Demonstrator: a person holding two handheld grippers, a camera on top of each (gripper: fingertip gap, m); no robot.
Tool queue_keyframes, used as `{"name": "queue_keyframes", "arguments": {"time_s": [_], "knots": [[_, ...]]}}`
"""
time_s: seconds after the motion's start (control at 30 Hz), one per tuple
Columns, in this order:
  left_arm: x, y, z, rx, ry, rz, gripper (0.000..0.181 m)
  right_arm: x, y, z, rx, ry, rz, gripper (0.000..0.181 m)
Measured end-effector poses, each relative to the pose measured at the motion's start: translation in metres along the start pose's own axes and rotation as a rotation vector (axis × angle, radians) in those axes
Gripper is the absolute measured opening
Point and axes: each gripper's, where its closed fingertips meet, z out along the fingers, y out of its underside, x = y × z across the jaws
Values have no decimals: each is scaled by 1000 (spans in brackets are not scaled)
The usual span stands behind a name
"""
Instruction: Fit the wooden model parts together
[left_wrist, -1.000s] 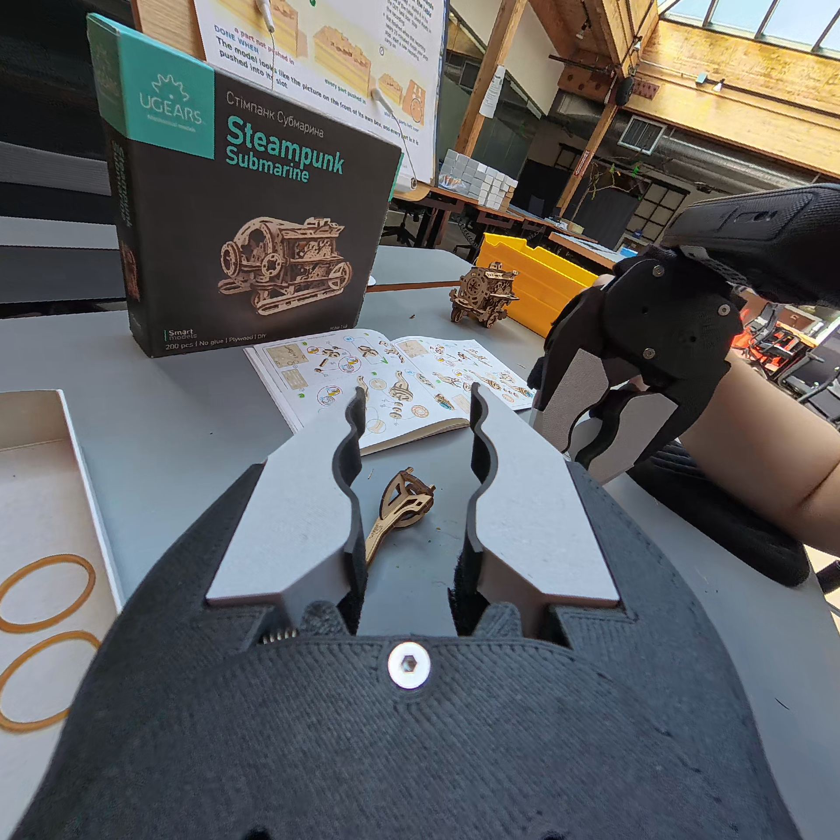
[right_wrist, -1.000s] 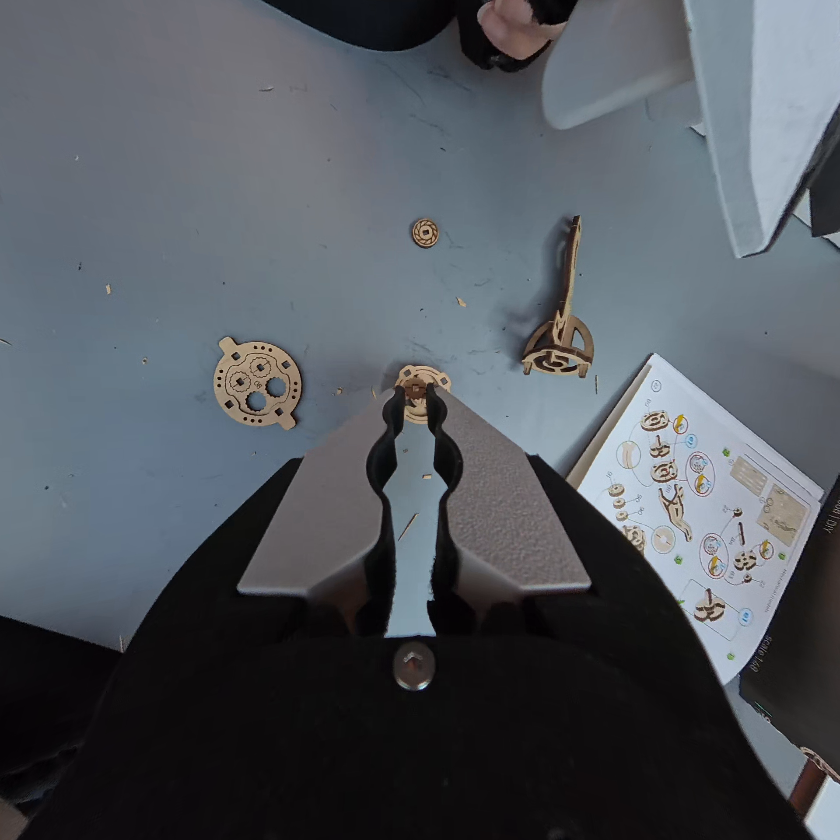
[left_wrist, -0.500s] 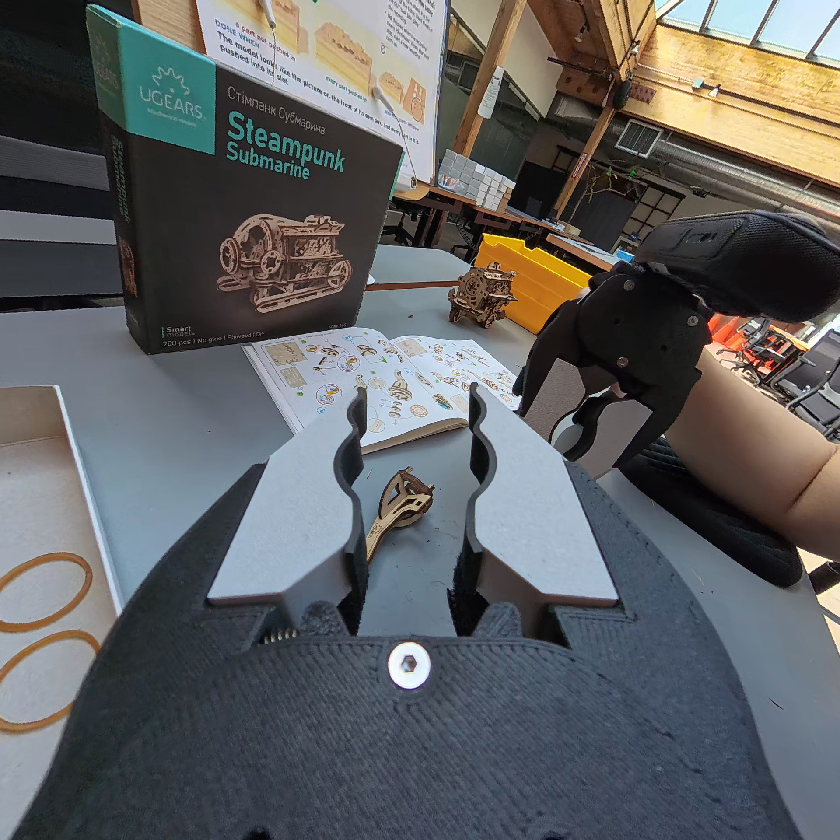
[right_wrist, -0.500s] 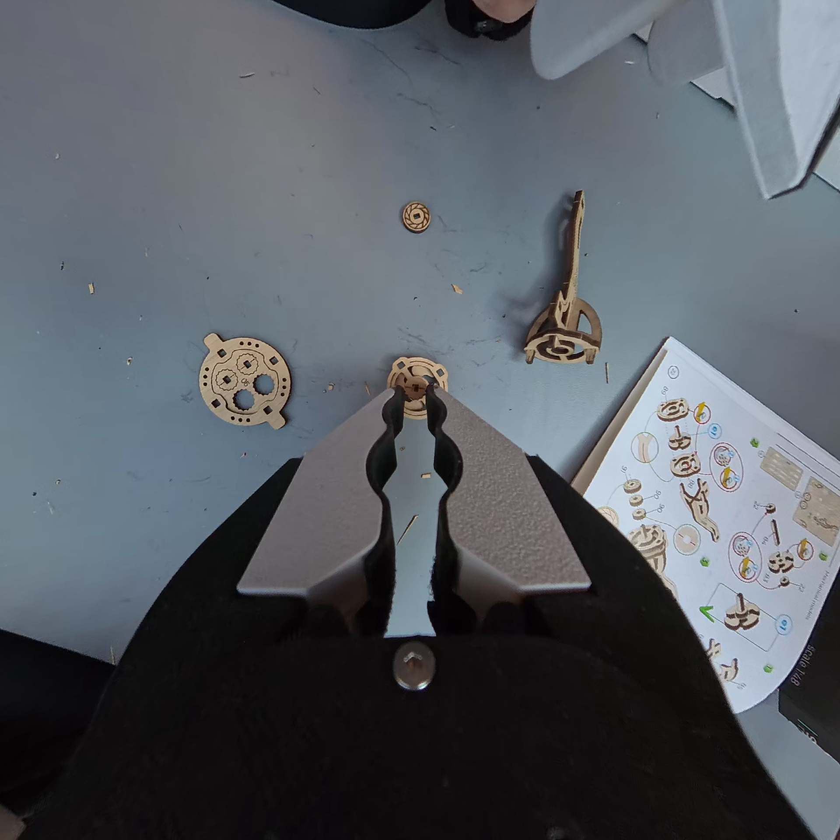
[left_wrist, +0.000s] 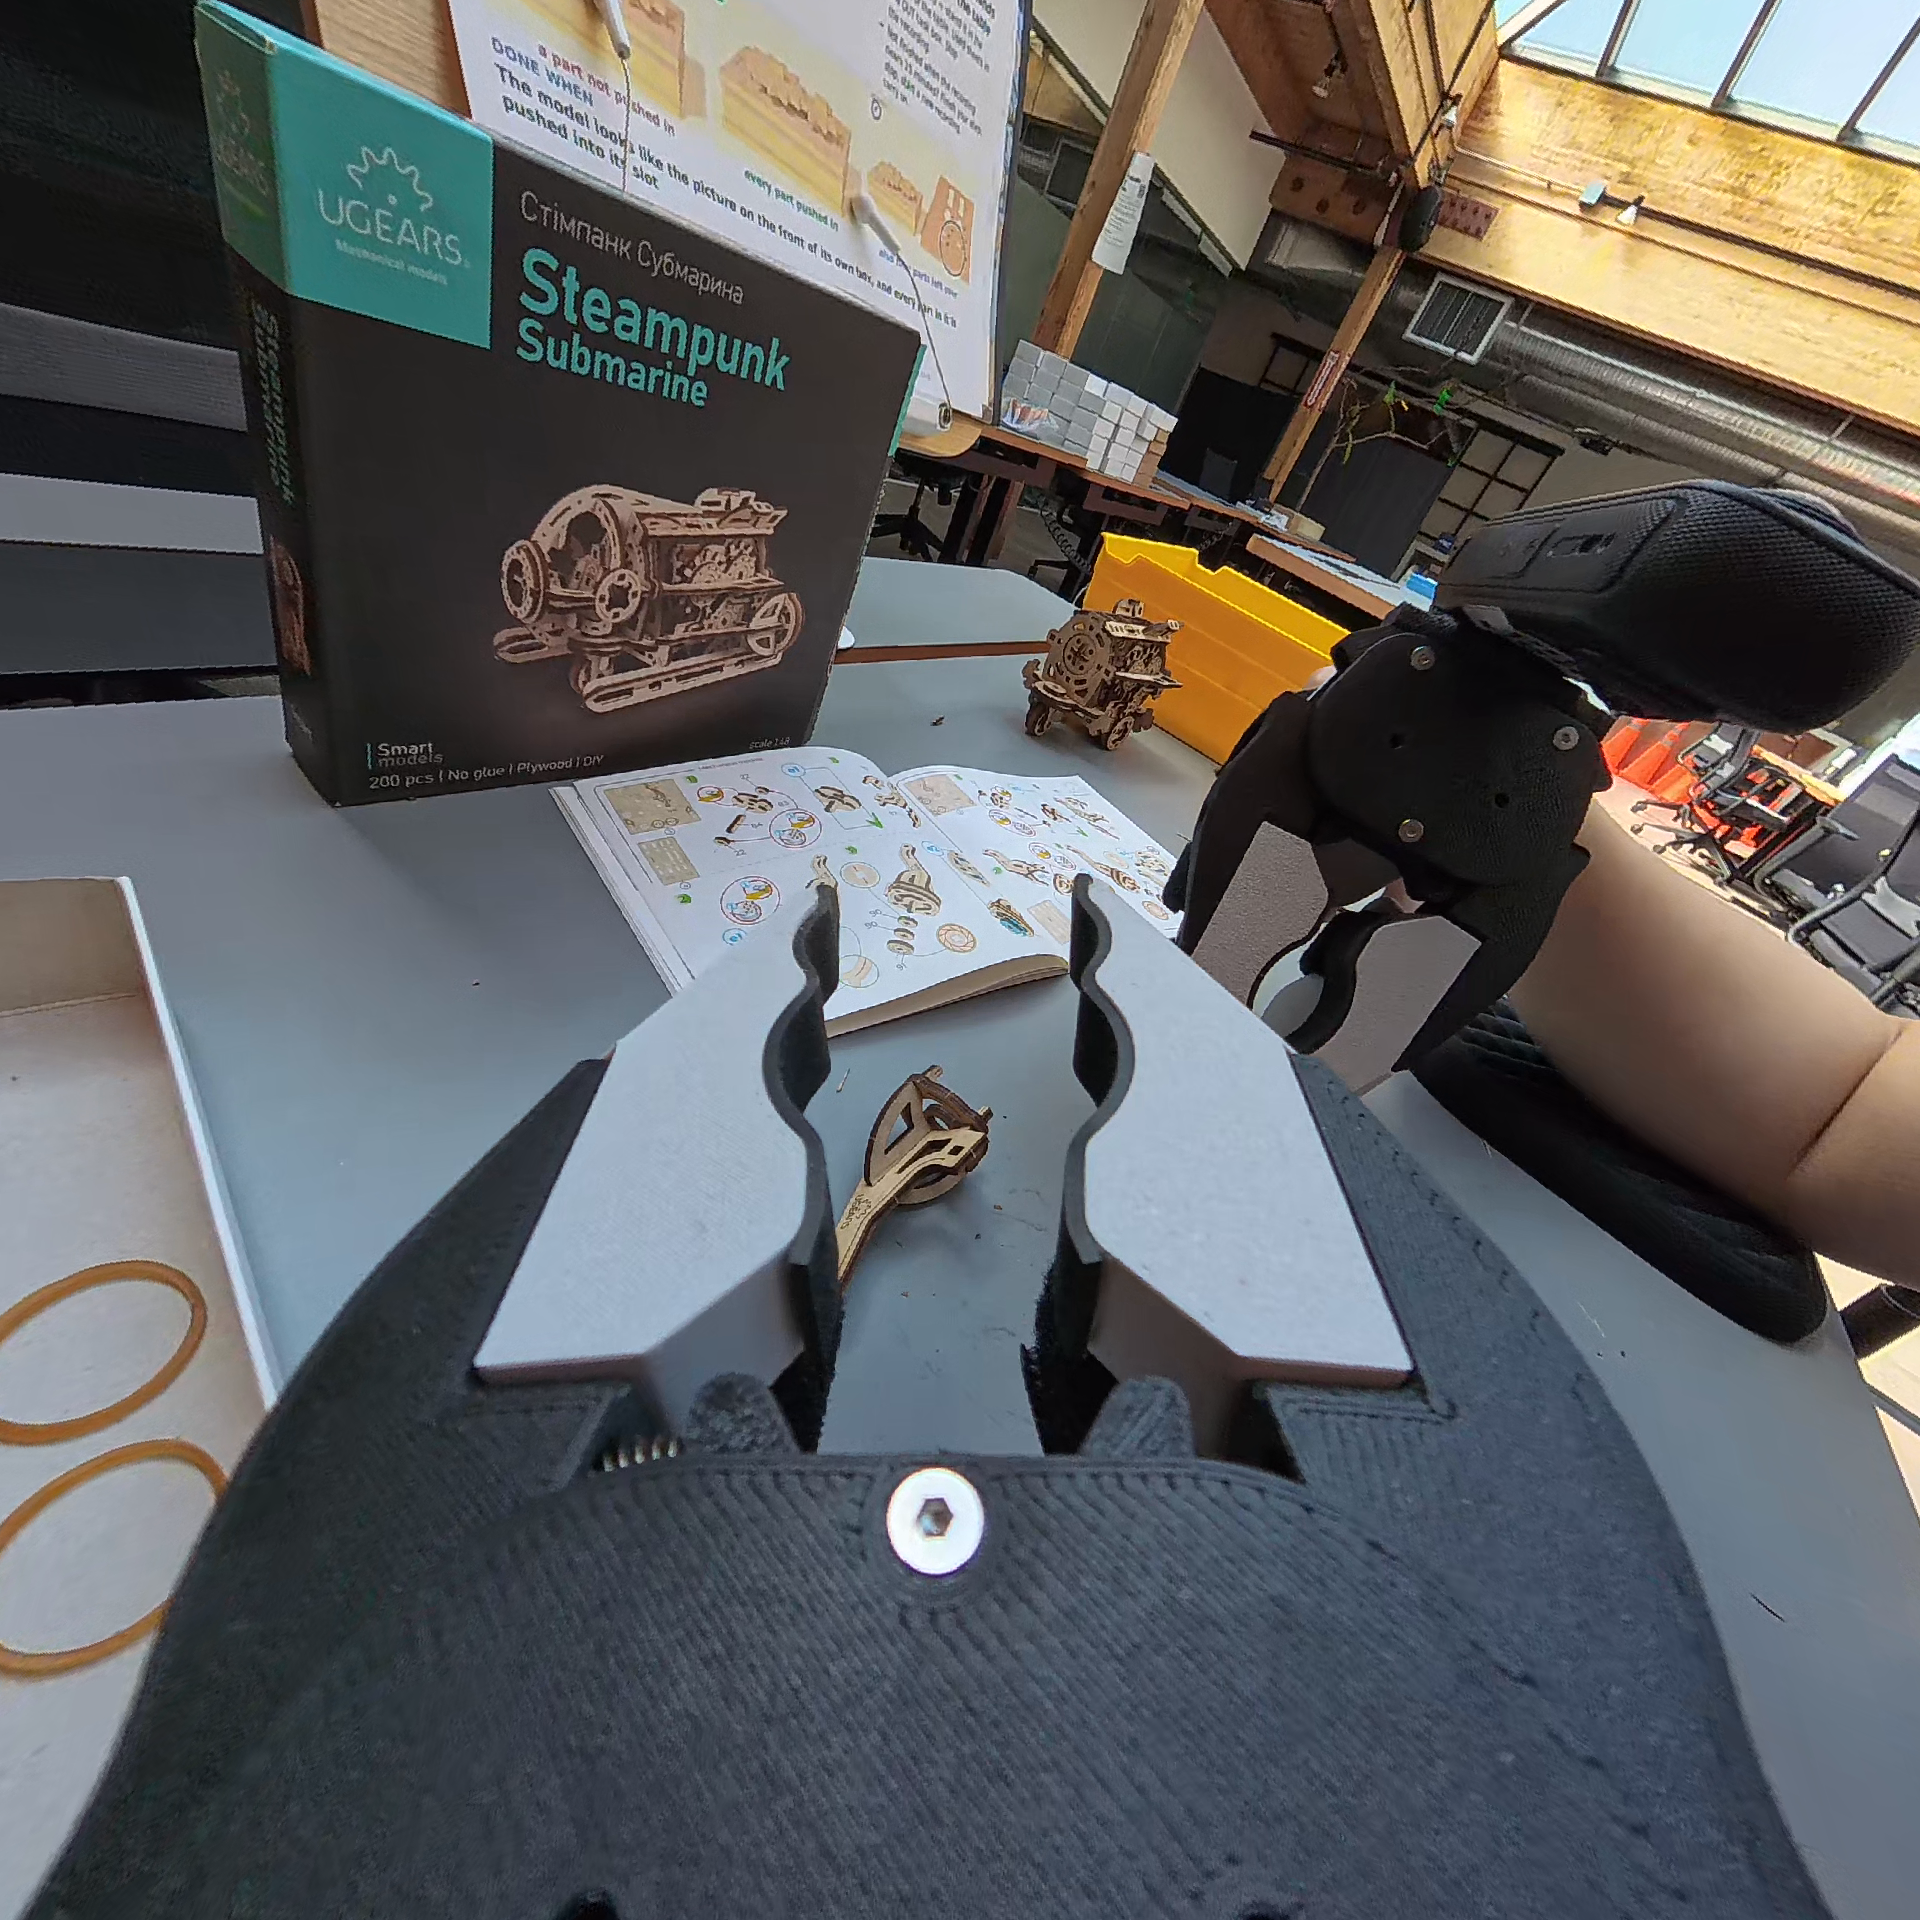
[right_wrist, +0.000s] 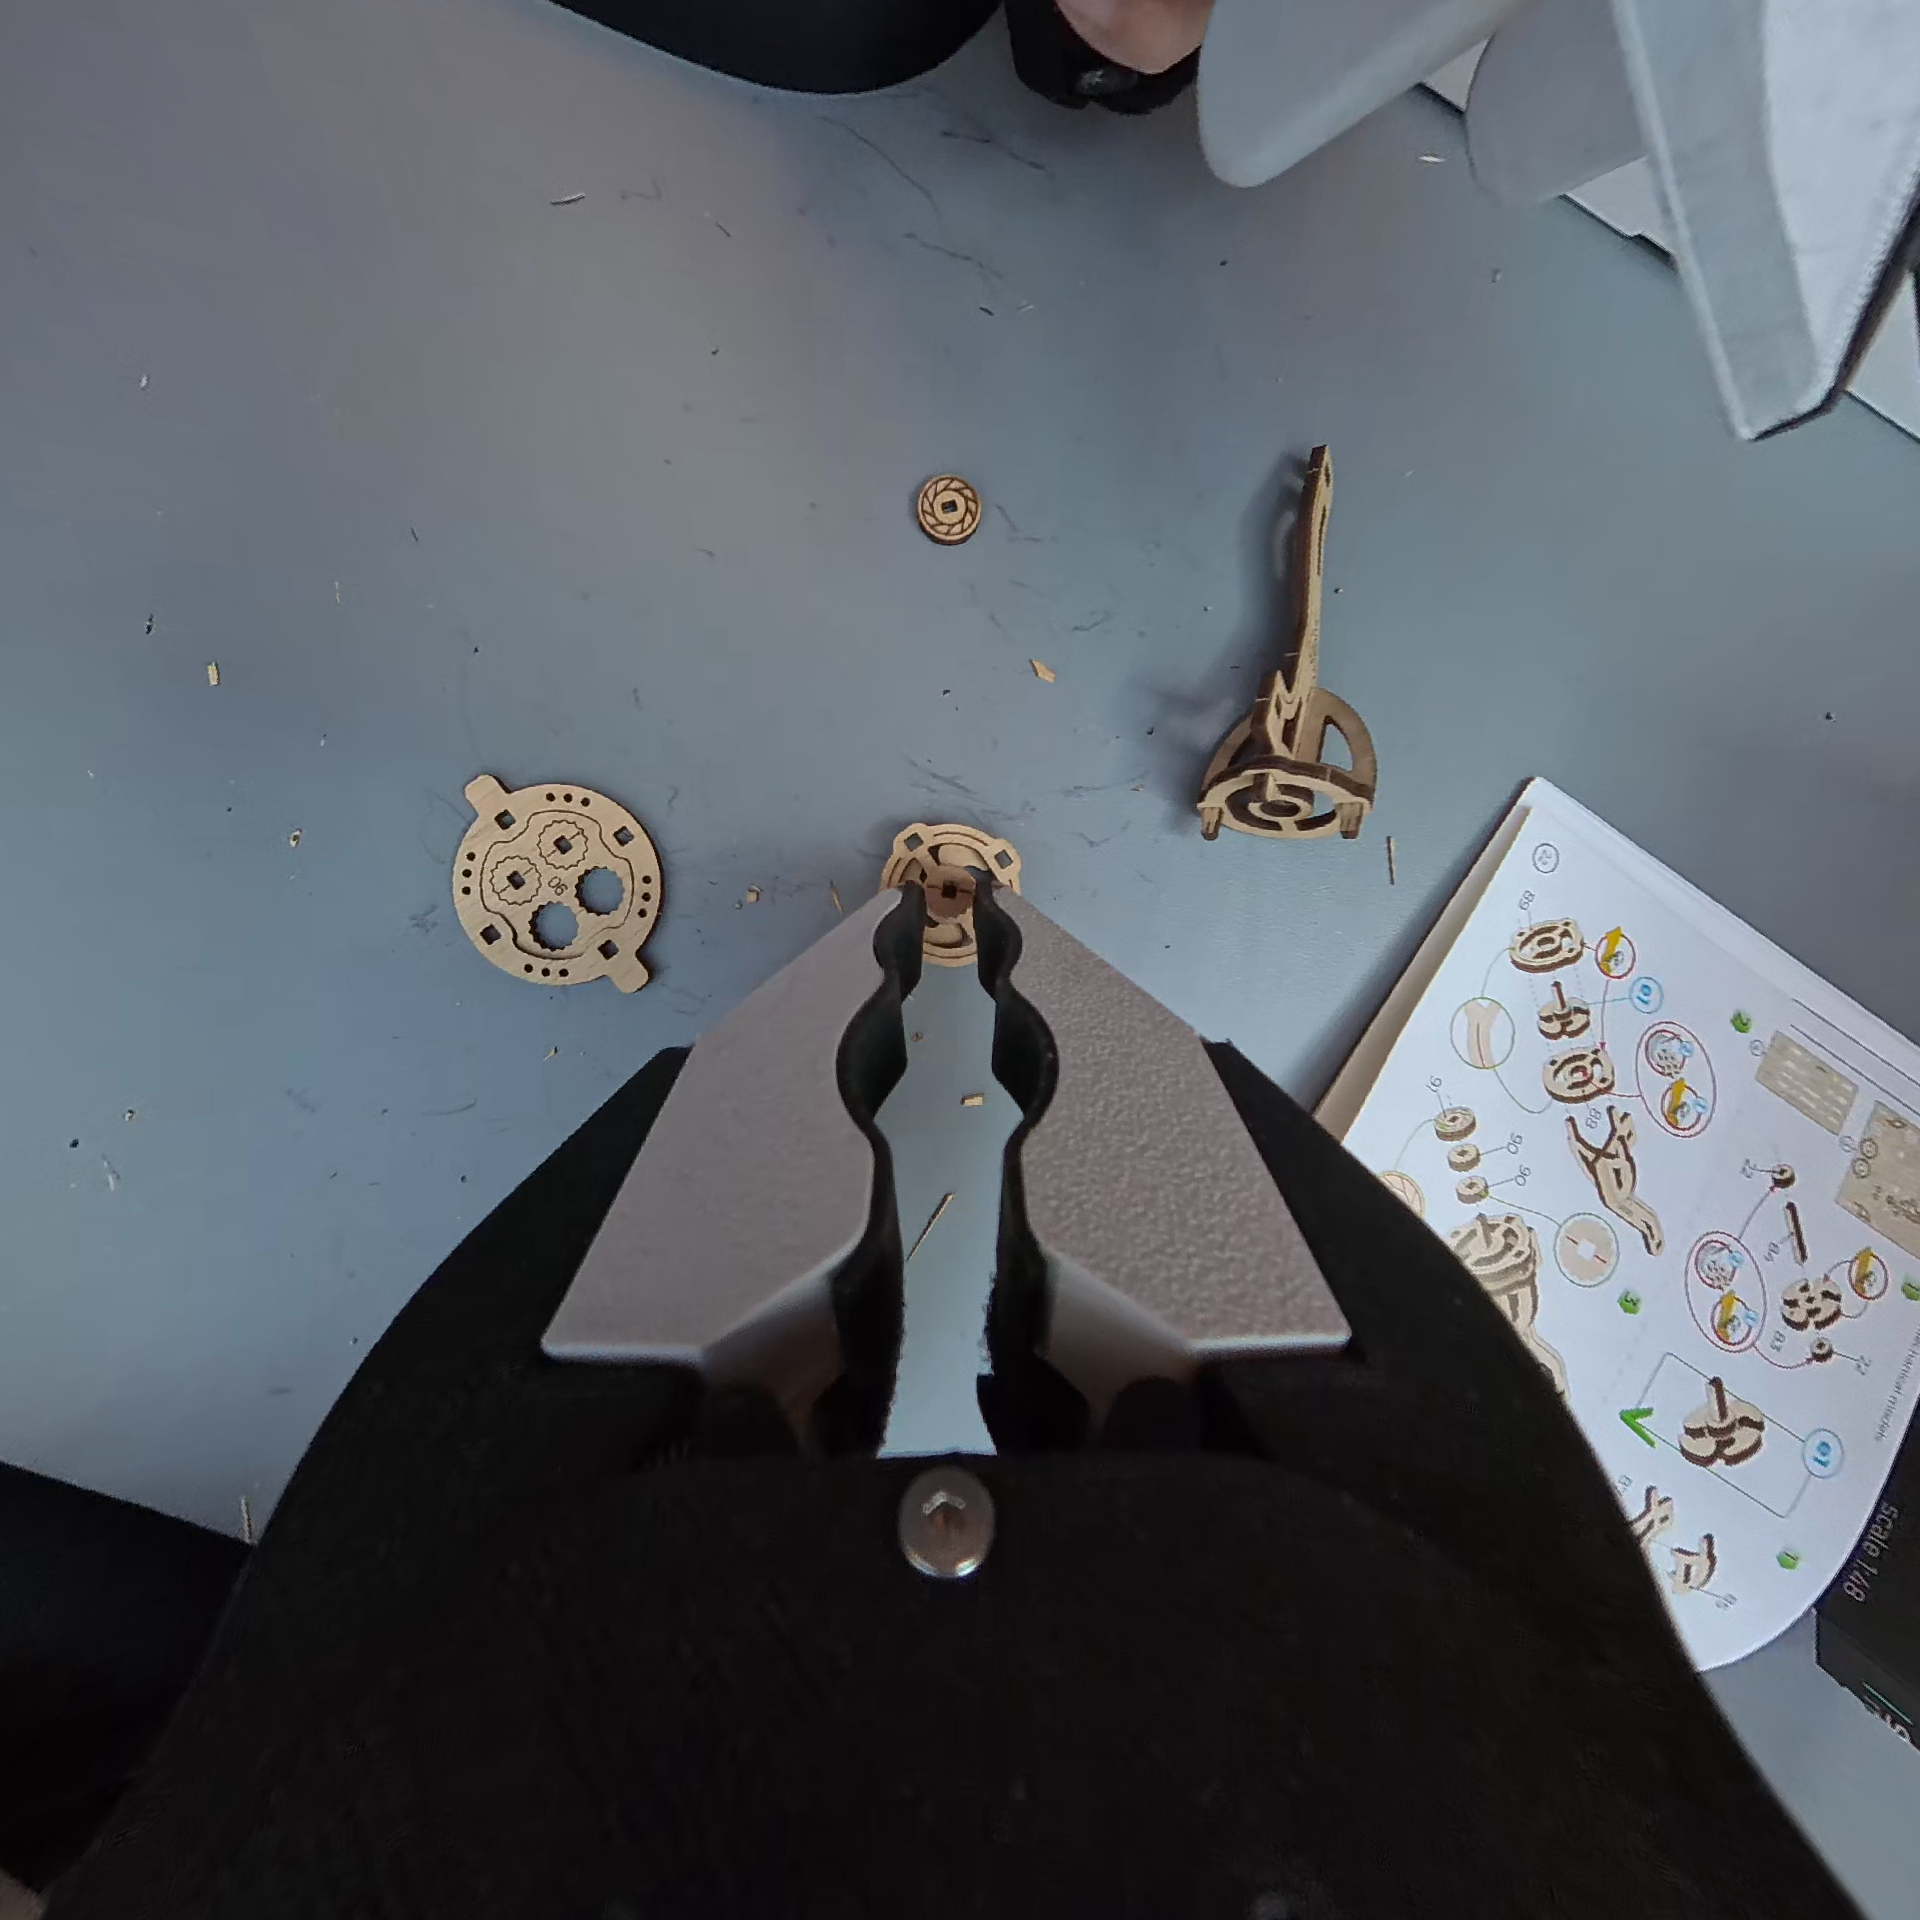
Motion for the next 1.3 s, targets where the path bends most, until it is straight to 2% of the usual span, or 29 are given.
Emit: {"name": "queue_keyframes", "arguments": {"time_s": [0.63, 0.73, 0.8, 0.9, 1.0, 1.07, 1.2, 1.3], "knots": [[0, 0, 0, 1, 1, -2, 43, 0, 1, 0, -27, 6, 11, 8], [1, 0, 0, -2, 6, 1, 43, 4, -5, -7, 14, 31, 40, 8], [4, 3, 1, -17, 24, 3, 38, 13, -9, -17, 50, 94, 82, 8], [13, 11, 5, -59, 74, -29, 38, 30, -15, -35, 105, 268, 124, 8], [34, 21, 8, -116, 194, -87, 26, 37, -17, -48, 145, 464, 120, 8], [46, 27, 11, -147, 246, -137, 27, 35, -21, -53, 172, 562, 94, 8], [58, 34, 14, -168, 274, -216, 25, 32, -34, -60, 180, 709, 26, 8], [62, 30, 13, -145, 284, -232, 22, 32, -45, -66, 204, 754, 8, 8]]}}
